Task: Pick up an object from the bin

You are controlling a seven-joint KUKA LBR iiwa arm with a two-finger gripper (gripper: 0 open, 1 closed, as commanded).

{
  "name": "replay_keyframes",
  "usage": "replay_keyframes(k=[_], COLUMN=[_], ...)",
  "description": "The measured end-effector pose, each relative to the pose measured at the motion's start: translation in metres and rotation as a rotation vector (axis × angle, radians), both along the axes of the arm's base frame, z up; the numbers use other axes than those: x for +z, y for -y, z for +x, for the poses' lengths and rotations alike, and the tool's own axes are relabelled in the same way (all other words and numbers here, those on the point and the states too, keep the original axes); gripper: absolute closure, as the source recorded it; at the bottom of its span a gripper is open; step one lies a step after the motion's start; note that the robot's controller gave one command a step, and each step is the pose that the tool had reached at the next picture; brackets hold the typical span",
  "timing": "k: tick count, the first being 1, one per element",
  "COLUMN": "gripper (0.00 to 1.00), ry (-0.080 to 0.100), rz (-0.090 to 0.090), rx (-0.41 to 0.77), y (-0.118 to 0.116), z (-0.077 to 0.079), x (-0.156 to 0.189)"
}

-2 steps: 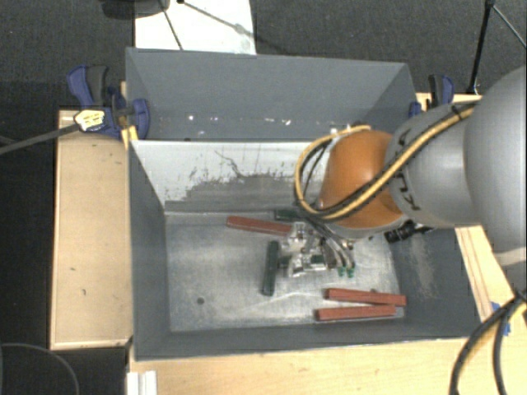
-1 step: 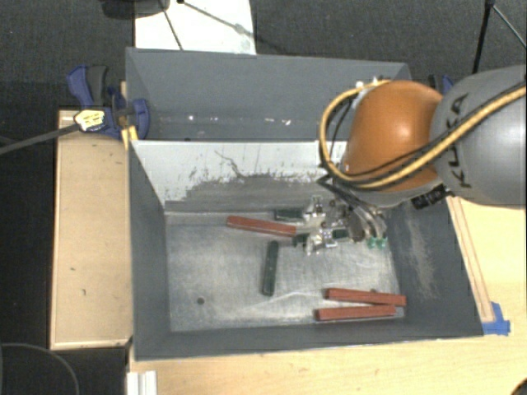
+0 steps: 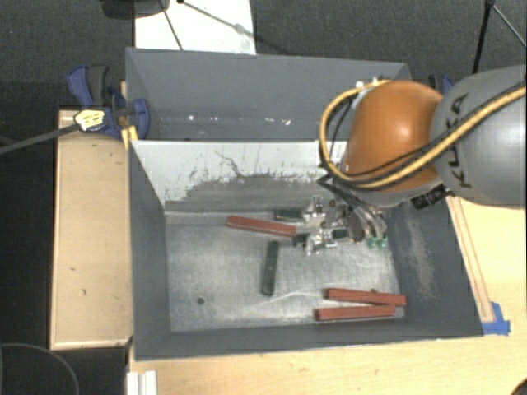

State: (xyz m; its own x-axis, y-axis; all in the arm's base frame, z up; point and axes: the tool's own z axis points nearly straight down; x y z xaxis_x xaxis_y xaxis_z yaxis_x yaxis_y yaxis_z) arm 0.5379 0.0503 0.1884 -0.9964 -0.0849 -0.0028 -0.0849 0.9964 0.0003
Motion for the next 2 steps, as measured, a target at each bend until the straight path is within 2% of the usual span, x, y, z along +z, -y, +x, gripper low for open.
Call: replay_keyframes(k=[1, 2], gripper=[1.00, 1.00], ry=[0.004, 0.006], rz=[0.000, 0.001], rx=[0.116, -0.203], y=[0.005, 0.027], z=[0.008, 0.008], x=[-0.030, 0.111])
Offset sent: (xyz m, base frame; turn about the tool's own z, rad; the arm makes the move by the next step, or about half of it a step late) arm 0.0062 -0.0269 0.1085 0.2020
